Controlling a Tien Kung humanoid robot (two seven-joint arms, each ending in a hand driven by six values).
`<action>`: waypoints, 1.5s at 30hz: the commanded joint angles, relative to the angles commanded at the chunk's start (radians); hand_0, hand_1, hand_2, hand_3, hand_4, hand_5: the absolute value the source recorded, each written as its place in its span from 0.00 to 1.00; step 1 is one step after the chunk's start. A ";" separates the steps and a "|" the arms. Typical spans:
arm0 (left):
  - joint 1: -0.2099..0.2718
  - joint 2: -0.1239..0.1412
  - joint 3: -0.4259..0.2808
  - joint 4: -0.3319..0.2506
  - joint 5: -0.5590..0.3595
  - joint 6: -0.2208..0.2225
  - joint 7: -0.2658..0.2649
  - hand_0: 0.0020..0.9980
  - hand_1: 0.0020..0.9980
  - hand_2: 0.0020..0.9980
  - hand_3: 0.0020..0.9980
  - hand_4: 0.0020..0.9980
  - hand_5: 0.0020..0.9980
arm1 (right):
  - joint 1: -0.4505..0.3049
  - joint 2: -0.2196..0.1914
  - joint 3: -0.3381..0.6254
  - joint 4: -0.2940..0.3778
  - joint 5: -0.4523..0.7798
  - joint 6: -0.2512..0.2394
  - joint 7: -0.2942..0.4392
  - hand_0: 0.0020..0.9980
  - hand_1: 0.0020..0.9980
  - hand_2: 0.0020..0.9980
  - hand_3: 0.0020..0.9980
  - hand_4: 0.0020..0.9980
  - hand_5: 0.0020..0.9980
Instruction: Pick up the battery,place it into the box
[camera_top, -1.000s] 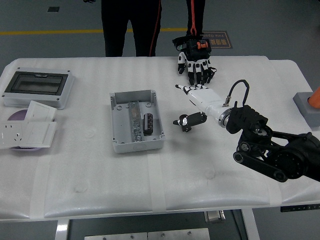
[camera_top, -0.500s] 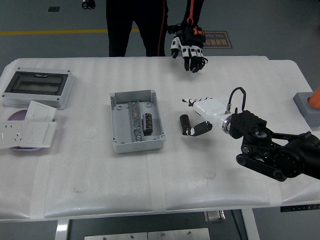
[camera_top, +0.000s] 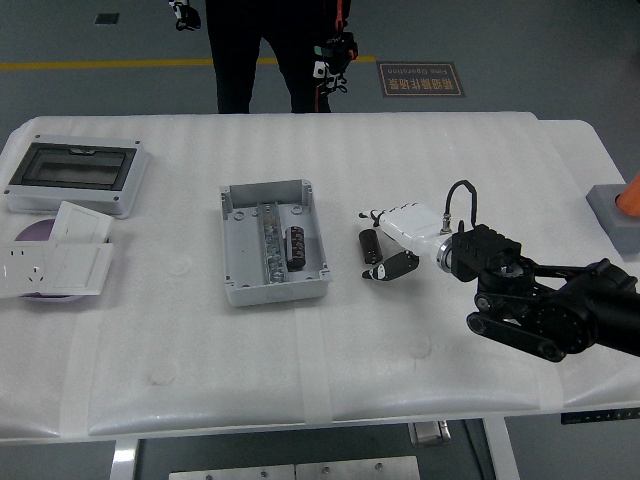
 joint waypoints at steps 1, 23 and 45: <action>0.000 0.000 0.000 0.000 0.000 0.000 0.000 0.60 0.65 0.56 0.48 0.42 0.44 | 0.000 0.000 -0.001 -0.001 0.000 -0.002 0.000 0.81 0.78 0.79 0.94 0.91 0.49; -0.002 0.002 0.014 0.001 -0.019 0.003 -0.008 0.60 0.65 0.56 0.48 0.42 0.45 | -0.004 0.003 -0.028 -0.003 -0.010 -0.027 0.003 0.69 0.68 0.68 0.73 0.69 0.38; -0.001 0.004 0.011 0.002 -0.016 0.010 -0.013 0.60 0.65 0.58 0.49 0.43 0.46 | -0.005 -0.019 0.215 0.133 -0.099 -0.057 -0.023 0.63 0.64 0.65 0.70 0.67 0.37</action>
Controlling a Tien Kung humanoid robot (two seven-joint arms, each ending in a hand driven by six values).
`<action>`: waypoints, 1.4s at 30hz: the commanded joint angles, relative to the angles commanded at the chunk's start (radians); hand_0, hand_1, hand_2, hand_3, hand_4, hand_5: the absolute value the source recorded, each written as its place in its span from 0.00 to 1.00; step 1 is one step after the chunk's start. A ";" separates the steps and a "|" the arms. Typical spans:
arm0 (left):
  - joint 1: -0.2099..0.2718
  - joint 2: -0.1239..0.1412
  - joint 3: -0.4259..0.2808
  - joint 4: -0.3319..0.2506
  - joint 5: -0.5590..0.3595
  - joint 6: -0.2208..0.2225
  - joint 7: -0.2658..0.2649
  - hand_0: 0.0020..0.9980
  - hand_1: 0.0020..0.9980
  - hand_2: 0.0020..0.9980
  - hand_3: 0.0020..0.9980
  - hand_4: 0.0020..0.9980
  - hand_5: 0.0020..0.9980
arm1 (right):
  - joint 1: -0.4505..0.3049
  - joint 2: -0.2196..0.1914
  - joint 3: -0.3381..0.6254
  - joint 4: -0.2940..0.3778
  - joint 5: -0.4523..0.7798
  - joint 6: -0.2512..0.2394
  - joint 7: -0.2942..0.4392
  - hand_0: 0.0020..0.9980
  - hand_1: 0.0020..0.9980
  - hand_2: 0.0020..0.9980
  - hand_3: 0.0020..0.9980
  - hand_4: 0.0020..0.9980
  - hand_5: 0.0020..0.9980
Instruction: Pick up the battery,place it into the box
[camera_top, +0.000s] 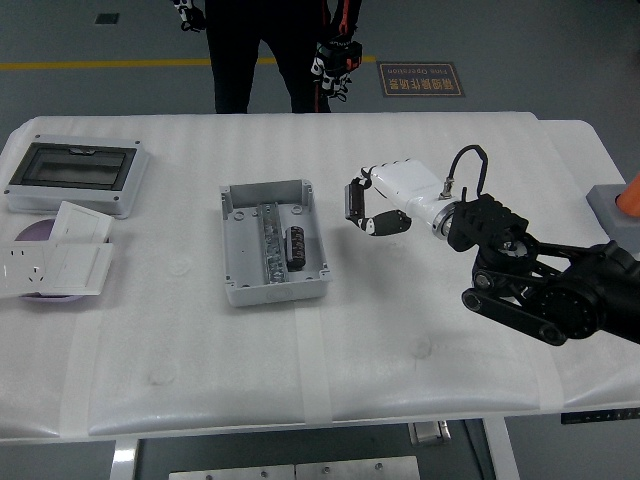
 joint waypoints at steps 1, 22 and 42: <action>0.000 0.000 0.001 0.000 -0.001 0.000 -0.001 0.60 0.65 0.58 0.49 0.43 0.46 | -0.004 0.004 0.023 0.019 -0.005 -0.003 -0.002 0.63 0.64 0.65 0.70 0.67 0.37; 0.014 -0.007 -0.011 0.001 0.023 -0.057 0.059 0.60 0.65 0.58 0.49 0.43 0.47 | -0.079 0.145 0.019 0.078 0.010 -0.002 -0.012 0.65 0.66 0.67 0.72 0.68 0.39; 0.014 -0.008 -0.016 0.001 0.044 -0.109 0.109 0.60 0.65 0.58 0.52 0.44 0.47 | -0.115 0.094 0.109 0.080 0.032 -0.020 -0.001 0.90 0.87 0.92 1.00 0.94 0.53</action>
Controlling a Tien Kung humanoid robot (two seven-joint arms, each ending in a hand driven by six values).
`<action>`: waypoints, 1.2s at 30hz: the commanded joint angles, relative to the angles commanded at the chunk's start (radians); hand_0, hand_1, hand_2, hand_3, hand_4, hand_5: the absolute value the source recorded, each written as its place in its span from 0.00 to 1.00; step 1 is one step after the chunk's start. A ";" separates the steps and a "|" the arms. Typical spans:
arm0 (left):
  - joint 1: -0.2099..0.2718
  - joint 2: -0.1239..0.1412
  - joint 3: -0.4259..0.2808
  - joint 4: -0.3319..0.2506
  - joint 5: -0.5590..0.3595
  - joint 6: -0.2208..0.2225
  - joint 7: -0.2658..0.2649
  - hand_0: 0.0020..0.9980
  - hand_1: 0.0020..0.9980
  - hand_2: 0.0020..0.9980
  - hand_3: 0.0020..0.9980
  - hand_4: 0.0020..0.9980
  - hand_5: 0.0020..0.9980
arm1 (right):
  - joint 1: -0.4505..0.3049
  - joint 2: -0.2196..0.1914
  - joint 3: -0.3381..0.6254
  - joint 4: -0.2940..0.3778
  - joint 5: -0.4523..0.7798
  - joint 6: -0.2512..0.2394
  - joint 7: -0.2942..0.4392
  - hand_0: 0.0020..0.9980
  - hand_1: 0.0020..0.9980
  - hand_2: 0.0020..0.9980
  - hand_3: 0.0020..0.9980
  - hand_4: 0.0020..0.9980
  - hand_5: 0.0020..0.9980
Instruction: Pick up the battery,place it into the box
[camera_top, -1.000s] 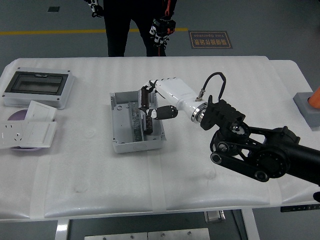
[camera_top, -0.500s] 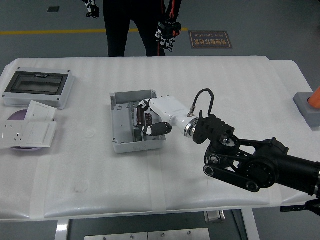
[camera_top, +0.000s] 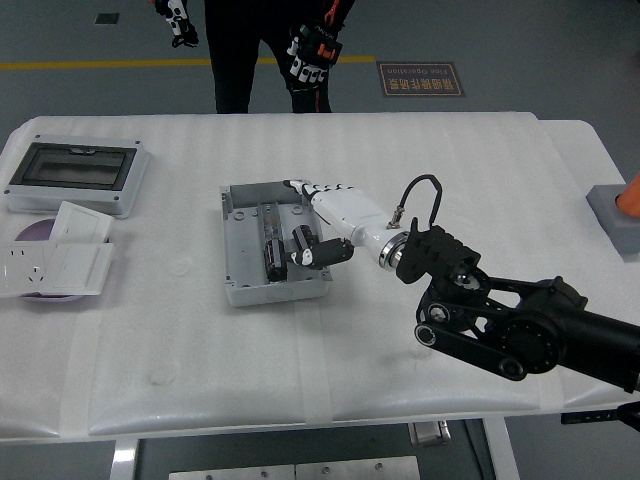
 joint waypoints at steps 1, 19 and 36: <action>0.000 0.001 0.000 0.000 -0.001 0.000 0.000 0.60 0.65 0.58 0.52 0.44 0.47 | -0.006 -0.018 0.024 0.005 -0.001 -0.004 0.001 0.90 0.87 0.92 1.00 0.94 0.53; 0.016 0.003 0.009 -0.002 -0.009 0.006 0.006 0.60 0.65 0.57 0.53 0.45 0.47 | -0.104 -0.157 0.470 -0.041 0.093 -0.028 0.037 0.86 0.83 0.88 1.00 0.94 0.55; 0.014 0.002 0.012 -0.002 0.000 0.004 0.014 0.60 0.65 0.58 0.54 0.46 0.47 | -0.279 -0.186 0.668 0.000 0.150 -0.065 0.100 0.81 0.81 0.87 1.00 0.92 0.53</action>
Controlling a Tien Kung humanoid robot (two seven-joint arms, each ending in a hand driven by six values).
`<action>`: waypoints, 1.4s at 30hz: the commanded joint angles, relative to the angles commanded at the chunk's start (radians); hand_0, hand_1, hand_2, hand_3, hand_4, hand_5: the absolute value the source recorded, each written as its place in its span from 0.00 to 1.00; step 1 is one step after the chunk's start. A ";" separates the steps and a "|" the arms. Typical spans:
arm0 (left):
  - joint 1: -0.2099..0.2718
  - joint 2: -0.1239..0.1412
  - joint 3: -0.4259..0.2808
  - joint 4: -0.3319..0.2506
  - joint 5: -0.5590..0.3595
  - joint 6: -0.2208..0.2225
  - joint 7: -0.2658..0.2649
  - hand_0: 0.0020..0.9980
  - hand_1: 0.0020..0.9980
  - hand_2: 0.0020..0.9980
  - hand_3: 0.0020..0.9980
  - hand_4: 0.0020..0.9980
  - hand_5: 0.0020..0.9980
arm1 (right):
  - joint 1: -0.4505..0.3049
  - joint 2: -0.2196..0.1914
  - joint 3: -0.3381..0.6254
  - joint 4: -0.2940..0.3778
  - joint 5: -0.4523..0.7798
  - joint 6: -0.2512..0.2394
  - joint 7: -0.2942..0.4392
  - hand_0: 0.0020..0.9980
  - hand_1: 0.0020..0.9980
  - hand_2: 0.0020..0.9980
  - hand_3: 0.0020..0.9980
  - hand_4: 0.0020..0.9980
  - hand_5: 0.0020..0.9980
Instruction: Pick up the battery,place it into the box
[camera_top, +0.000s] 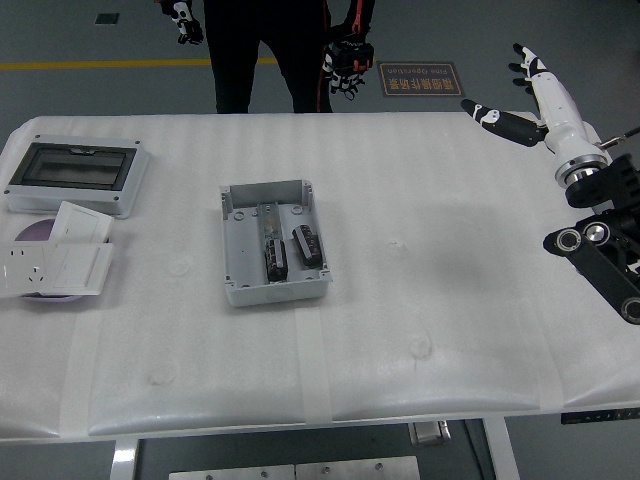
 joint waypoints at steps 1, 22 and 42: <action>0.000 0.000 0.000 0.000 0.000 0.000 0.000 0.60 0.65 0.58 0.54 0.46 0.47 | -0.017 -0.001 0.008 0.005 0.004 -0.002 0.005 0.81 0.81 0.87 1.00 0.92 0.53; 0.003 -0.010 -0.005 0.001 0.010 0.001 0.006 0.60 0.65 0.57 0.54 0.49 0.43 | -0.114 0.024 0.099 0.026 0.180 -0.009 0.101 0.77 0.79 0.85 1.00 0.90 0.53; 0.001 -0.024 -0.003 -0.003 0.004 0.005 0.009 0.61 0.66 0.58 0.56 0.52 0.39 | -0.122 0.019 0.164 0.055 0.200 -0.012 0.120 0.75 0.77 0.84 0.98 0.87 0.52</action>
